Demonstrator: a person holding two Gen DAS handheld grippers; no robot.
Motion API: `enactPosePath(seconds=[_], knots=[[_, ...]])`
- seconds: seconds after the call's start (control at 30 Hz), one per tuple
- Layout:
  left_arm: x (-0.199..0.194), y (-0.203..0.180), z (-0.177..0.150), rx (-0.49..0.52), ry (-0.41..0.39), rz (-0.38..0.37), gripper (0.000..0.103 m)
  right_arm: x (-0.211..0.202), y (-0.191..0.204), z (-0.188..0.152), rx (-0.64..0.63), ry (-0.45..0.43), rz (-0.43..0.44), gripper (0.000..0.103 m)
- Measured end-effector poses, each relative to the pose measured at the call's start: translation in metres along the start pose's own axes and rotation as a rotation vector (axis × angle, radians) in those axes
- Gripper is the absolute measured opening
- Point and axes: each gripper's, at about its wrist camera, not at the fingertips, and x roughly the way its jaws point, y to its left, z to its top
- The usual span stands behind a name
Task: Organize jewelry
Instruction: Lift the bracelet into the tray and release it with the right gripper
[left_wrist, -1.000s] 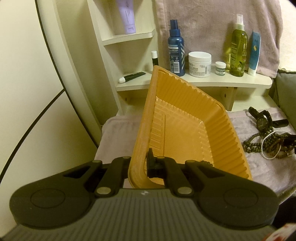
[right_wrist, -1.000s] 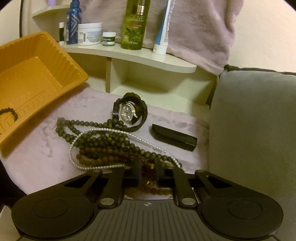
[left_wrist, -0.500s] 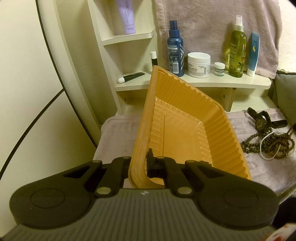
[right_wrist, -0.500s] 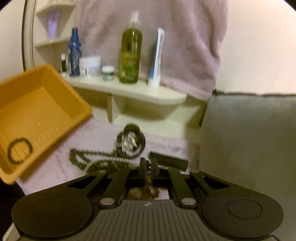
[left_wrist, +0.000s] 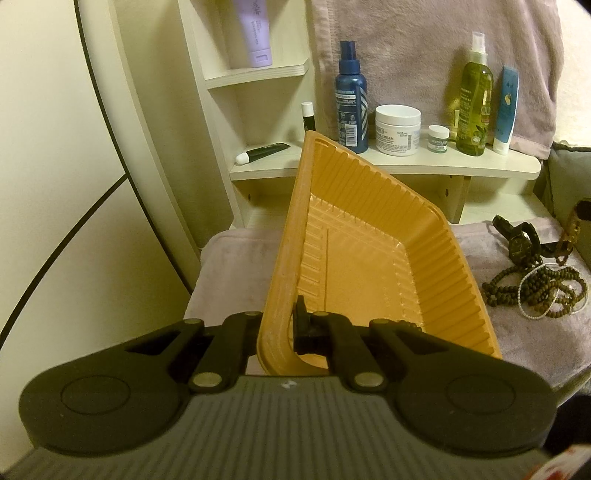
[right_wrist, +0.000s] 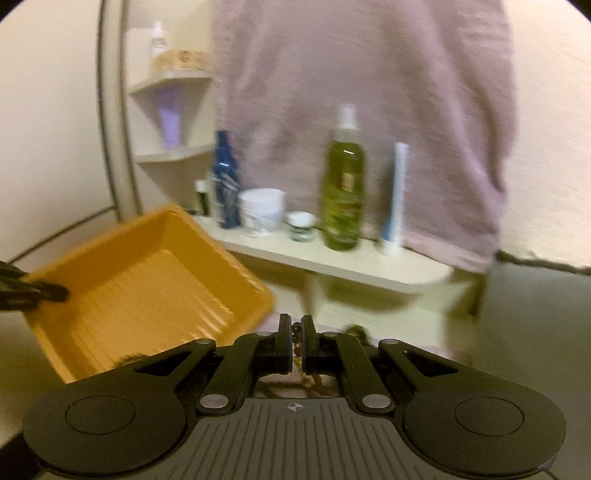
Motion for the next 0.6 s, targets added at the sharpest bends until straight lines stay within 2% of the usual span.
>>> enactPosePath(seconds=[0.33,0.6], knots=[[0.000,0.000,0.000,-0.002,0.000,0.000,0.005,0.031,0.055,0.006,0.000,0.037,0.228,0.004],[0.000,0.000,-0.001,-0.005,0.000,-0.002,0.005,0.057,0.078,-0.013,-0.009,0.132,0.308,0.004]])
